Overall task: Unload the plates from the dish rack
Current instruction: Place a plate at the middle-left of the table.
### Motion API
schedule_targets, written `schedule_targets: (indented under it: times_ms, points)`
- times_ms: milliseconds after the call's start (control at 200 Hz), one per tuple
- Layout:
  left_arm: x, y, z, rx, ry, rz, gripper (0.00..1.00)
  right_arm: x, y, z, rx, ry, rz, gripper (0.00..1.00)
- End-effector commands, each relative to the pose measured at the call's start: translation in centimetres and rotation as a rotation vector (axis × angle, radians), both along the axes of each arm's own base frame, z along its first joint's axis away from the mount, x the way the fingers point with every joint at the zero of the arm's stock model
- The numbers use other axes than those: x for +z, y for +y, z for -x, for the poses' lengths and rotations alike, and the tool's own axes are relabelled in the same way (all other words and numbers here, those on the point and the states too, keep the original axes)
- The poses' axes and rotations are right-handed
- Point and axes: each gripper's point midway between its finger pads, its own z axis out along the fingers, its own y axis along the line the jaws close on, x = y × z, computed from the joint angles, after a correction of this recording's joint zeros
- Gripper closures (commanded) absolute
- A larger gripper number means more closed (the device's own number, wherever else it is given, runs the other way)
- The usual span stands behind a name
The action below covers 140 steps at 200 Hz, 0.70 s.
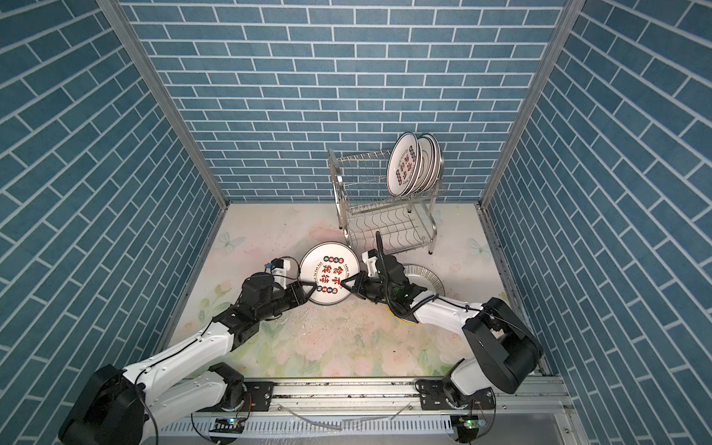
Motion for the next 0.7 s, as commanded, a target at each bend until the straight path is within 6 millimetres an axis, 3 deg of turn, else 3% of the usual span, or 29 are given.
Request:
schedule_targets:
  times_ms: [0,245,420,535,695]
  points:
    - [1.2,-0.2,-0.1,-0.022,-0.041,0.044,0.64,4.0,2.4,-0.4,0.047,-0.064,-0.12,1.0]
    - [0.9,0.5,0.0,-0.013,-0.025,0.067,0.83,3.5,3.7,-0.4,0.071,-0.057,-0.11,1.0]
    - [1.0,1.1,-0.1,-0.001,-0.021,0.074,0.92,2.7,4.5,-0.5,0.084,-0.042,-0.099,0.87]
    - [1.0,1.5,-0.1,0.004,-0.012,0.076,0.95,2.6,5.1,-0.7,0.096,-0.043,-0.099,0.69]
    - [1.1,2.3,-0.1,0.024,-0.003,0.078,1.0,3.0,5.4,-1.0,0.103,-0.06,-0.09,0.56]
